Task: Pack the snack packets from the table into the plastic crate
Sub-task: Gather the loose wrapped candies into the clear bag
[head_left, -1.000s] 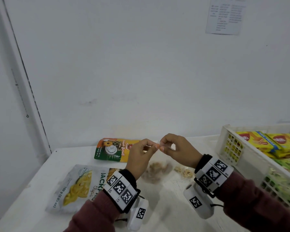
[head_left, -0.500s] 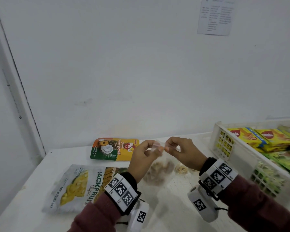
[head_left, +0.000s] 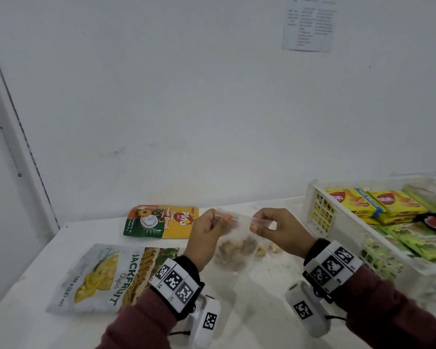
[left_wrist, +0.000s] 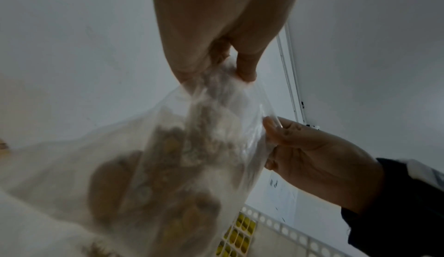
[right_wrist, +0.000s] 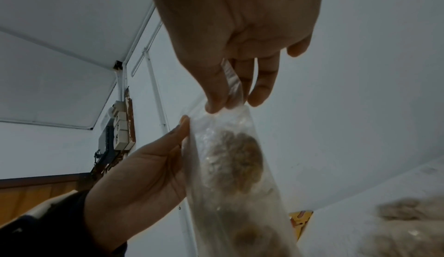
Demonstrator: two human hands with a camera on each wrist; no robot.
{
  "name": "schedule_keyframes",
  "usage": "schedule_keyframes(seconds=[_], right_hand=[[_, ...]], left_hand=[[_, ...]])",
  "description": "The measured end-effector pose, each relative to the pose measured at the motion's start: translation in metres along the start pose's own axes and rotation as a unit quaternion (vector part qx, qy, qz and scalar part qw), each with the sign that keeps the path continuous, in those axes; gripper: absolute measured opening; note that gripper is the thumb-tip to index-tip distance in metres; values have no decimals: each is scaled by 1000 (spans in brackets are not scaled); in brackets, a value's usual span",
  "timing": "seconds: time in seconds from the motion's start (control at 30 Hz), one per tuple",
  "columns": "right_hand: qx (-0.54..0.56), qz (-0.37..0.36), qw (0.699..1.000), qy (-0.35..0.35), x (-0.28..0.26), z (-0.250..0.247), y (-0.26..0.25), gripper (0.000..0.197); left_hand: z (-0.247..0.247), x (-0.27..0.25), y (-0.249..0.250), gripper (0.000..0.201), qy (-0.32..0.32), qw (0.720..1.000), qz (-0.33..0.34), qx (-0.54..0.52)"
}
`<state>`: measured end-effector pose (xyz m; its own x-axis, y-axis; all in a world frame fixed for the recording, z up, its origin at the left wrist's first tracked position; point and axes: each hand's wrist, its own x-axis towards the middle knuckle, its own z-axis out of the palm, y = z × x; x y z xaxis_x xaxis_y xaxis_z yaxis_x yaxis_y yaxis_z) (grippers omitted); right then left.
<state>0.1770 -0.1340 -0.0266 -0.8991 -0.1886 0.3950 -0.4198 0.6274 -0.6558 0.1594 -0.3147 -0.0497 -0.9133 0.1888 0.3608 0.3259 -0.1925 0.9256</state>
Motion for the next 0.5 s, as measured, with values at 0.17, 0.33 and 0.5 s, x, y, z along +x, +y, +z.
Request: schedule_keyframes(seconds=[0.17, 0.33, 0.5], right_hand=[[12, -5, 1000, -15, -12, -18, 6, 16], [13, -15, 999, -27, -25, -46, 14, 19], [-20, -14, 999, -34, -34, -59, 20, 17]], left_hand=[[27, -10, 3, 17, 10, 1000, -22, -7], [50, -20, 6, 18, 39, 999, -31, 21], [75, -35, 11, 15, 58, 997, -42, 19]])
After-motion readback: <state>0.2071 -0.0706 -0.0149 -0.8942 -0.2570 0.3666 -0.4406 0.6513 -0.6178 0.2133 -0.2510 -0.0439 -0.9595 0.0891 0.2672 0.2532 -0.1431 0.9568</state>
